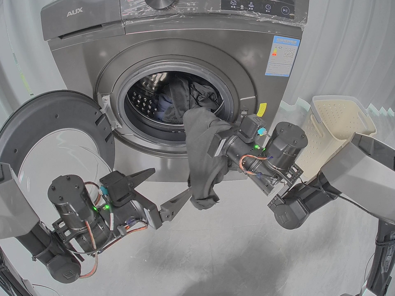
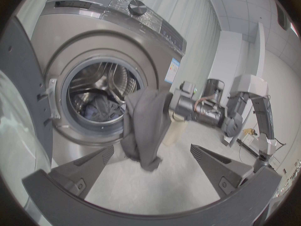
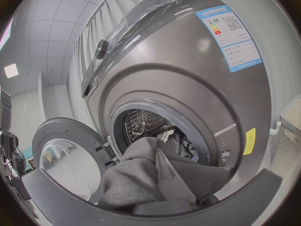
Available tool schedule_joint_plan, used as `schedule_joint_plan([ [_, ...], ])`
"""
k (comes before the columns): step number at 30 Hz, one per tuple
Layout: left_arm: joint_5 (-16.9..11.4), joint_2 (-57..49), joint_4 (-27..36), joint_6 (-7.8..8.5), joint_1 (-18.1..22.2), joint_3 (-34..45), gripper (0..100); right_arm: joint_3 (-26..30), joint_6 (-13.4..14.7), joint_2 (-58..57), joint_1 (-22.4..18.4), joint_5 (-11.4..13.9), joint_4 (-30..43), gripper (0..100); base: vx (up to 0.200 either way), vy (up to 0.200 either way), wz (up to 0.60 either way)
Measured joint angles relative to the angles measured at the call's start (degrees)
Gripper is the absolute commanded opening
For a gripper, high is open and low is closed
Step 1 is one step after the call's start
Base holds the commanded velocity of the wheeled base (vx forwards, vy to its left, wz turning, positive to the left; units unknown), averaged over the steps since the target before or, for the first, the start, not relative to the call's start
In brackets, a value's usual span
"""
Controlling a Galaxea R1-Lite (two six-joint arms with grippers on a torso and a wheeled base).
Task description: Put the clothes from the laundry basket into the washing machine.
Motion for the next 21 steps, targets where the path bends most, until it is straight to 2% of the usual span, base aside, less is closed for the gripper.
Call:
schedule_joint_plan([
  [6,-0.4,5.7,0.0,0.28,-0.2,-6.1,100,0.2,0.1,0.2,1.8,0.0,0.0,0,0.000,0.000,0.00],
  [10,-0.6,10.4,0.0,1.04,0.2,-11.4,100,0.2,0.1,0.2,2.5,0.0,0.0,0,0.000,0.000,0.00],
  [16,-0.7,16.0,0.2,2.51,2.3,-20.6,100,0.7,0.2,-0.5,3.5,-0.1,0.0,0,0.000,0.000,0.00],
  [21,-0.8,19.9,0.2,2.90,4.1,-26.3,100,1.9,0.7,-1.5,4.7,-0.7,0.0,0,0.000,0.000,0.00],
])
